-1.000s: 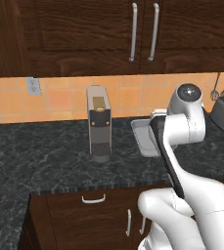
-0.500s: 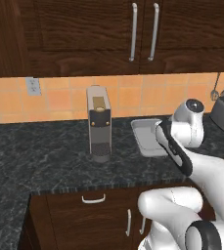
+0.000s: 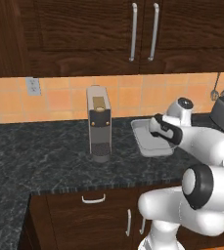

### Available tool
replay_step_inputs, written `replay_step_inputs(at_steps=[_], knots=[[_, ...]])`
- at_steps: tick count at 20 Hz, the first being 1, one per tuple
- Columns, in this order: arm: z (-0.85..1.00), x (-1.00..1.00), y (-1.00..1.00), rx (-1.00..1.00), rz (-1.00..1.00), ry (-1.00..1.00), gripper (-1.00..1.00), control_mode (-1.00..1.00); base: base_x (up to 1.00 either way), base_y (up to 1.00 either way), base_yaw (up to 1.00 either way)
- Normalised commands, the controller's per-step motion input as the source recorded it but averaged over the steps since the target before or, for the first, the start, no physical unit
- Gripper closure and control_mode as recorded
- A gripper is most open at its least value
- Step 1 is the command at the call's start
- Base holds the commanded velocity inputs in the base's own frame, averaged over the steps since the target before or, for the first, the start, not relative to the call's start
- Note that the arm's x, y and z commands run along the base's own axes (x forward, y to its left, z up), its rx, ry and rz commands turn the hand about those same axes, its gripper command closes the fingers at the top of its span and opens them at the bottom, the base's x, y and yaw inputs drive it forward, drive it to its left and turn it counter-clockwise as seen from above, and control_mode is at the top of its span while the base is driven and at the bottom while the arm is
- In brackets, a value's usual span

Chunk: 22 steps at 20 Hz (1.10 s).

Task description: Place one potato and one chicken drumstick in each tupperware on the nearby counter, to pack two identical lunches.

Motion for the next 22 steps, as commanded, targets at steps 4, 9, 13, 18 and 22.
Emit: replay_step_inputs(at_steps=[4, 9, 13, 18, 22], knots=[[-0.55, 0.4, 0.0, 0.0, 0.0, 0.0, 1.0, -1.0, 0.0, 0.0, 0.0], [-0.46, 0.37, 0.0, 0.0, 0.01, 0.0, 1.0, -1.0, 0.0, 0.0, 0.0], [-0.19, 0.42, 0.0, 0.0, 0.0, 0.0, 1.0, -1.0, 0.0, 0.0, 0.0], [-0.28, 0.37, 0.0, 0.0, 0.0, 0.0, 1.0, -1.0, 0.0, 0.0, 0.0], [-0.26, 0.45, 0.0, 0.0, 0.0, 0.0, -1.0, -1.0, 0.0, 0.0, 0.0]])
